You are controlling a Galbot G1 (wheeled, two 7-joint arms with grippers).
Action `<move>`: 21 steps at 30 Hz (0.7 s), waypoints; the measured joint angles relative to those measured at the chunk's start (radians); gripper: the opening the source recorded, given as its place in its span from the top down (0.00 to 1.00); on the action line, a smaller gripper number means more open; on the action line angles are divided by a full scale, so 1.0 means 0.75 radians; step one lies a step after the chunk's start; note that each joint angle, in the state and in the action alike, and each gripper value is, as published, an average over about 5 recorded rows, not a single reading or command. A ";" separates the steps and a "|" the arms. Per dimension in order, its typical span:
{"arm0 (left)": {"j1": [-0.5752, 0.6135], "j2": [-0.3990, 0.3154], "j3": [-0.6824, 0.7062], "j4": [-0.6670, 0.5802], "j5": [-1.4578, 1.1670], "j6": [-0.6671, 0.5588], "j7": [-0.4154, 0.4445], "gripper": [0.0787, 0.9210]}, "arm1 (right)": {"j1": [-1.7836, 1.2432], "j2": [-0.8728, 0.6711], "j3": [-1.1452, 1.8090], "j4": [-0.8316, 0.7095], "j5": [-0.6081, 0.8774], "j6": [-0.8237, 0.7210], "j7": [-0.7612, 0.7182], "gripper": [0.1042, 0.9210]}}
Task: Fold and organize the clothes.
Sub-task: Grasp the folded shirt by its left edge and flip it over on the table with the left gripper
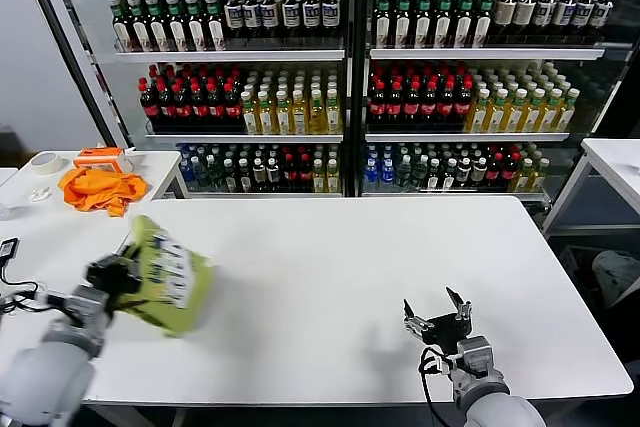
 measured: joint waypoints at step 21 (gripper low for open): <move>-0.027 -0.316 0.449 -0.005 0.408 -0.055 0.016 0.96 | -0.010 -0.007 0.036 -0.008 0.001 0.006 -0.002 0.12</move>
